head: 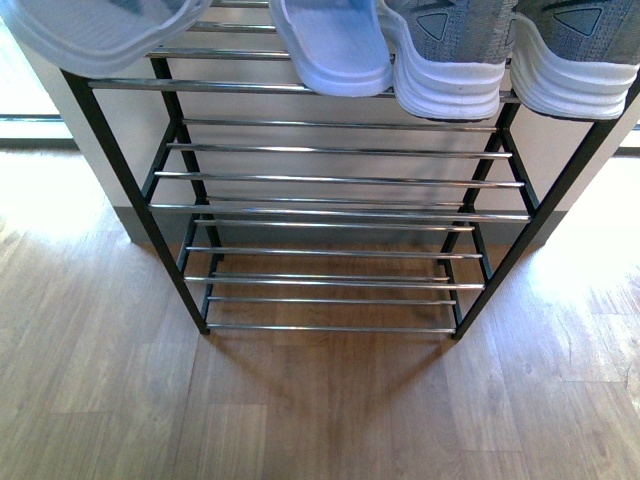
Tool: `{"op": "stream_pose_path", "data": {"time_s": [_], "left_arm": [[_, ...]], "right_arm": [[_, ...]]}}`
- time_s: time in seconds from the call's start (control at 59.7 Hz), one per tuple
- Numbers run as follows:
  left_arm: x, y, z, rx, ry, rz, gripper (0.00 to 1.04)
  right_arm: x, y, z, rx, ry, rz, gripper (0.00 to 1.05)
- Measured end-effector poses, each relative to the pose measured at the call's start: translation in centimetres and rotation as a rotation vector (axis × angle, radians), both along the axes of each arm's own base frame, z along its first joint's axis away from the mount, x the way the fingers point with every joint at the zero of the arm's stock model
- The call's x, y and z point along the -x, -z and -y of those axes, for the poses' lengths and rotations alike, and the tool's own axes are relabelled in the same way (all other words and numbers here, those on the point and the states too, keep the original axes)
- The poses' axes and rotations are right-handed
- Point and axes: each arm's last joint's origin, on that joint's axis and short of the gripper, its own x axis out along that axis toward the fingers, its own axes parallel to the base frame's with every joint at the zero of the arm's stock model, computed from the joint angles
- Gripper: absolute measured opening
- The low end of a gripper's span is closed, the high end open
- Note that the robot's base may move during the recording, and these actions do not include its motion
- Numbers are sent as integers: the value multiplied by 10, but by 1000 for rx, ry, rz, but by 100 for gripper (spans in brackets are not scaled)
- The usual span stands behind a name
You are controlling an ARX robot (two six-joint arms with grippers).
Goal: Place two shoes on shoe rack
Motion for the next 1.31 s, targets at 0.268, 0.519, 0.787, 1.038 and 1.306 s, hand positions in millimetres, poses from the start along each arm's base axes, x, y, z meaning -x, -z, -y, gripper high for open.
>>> {"op": "stream_pose_path", "data": {"time_s": [0.268, 0.519, 0.787, 1.038, 1.306], "left_arm": [[-30, -4, 12, 15, 104, -27, 95], [-29, -11, 18, 234, 67, 16, 95], [-15, -4, 9, 283, -47, -3, 95], [-26, 17, -6, 300, -67, -108, 95], [-42, 6, -20, 286, -46, -83, 95]], "right_arm": [[0, 0, 0, 0, 0, 0, 96], [0, 0, 0, 0, 0, 0, 96], [0, 0, 0, 0, 0, 0, 96], [0, 0, 0, 0, 0, 0, 96], [0, 0, 0, 0, 0, 0, 96]]}}
